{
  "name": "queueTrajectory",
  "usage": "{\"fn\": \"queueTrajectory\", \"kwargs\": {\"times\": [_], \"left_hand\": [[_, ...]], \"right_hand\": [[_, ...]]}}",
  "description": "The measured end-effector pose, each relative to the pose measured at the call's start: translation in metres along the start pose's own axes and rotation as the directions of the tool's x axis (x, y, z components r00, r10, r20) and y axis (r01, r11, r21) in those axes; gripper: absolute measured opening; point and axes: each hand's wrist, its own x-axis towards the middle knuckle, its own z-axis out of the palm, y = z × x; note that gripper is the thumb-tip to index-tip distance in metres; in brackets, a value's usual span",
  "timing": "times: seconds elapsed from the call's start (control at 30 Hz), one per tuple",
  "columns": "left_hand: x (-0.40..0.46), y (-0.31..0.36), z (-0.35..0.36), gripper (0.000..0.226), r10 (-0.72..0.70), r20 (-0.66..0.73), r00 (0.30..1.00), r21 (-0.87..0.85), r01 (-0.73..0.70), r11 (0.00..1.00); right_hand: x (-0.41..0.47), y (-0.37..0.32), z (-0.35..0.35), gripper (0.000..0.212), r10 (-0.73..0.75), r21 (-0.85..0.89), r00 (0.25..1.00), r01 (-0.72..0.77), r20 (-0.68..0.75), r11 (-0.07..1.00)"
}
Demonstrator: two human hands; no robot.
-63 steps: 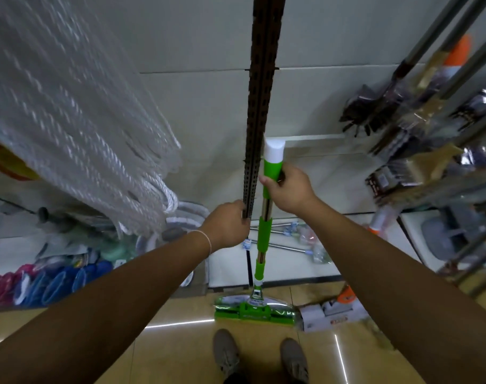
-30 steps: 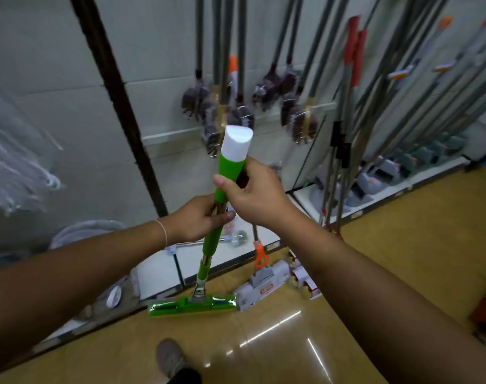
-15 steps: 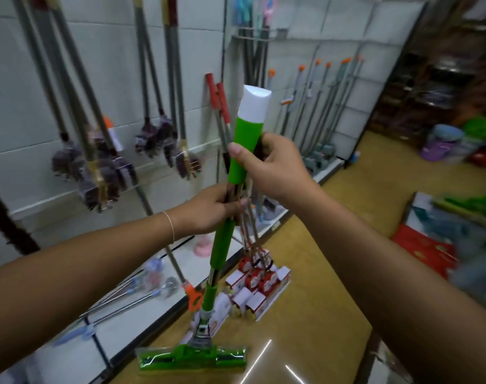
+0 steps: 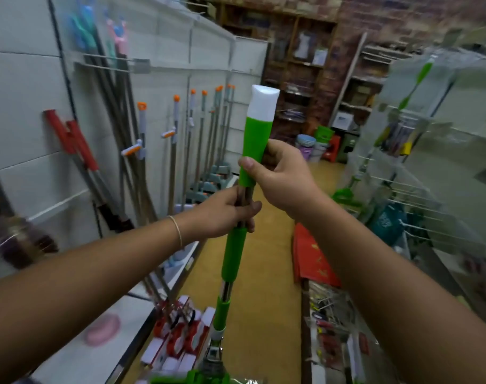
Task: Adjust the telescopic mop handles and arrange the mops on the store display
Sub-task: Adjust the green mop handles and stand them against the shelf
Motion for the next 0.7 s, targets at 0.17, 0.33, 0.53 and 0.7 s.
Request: {"fn": "queueTrajectory", "kwargs": {"times": [0.17, 0.33, 0.53, 0.7], "left_hand": [[0.063, 0.019, -0.009, 0.035, 0.083, 0.085, 0.993, 0.005, -0.084, 0.996], [0.11, 0.022, -0.003, 0.023, 0.165, 0.075, 0.983, 0.015, -0.166, 0.986], [0.167, 0.013, 0.009, 0.008, 0.228, 0.043, 0.973, 0.085, -0.231, 0.969], [0.228, 0.0, 0.02, 0.003, 0.218, 0.042, 0.975, 0.088, -0.221, 0.971]], "right_hand": [[0.04, 0.001, -0.029, 0.009, 0.006, -0.123, 0.99, -0.024, -0.14, 0.992], [0.073, 0.01, -0.058, 0.007, 0.008, -0.194, 0.966, -0.06, -0.257, 0.979], [0.114, 0.046, -0.087, 0.01, 0.008, -0.199, 0.95, -0.075, -0.313, 0.977], [0.155, 0.097, -0.113, 0.015, 0.022, -0.179, 0.947, -0.083, -0.32, 0.98]]}}
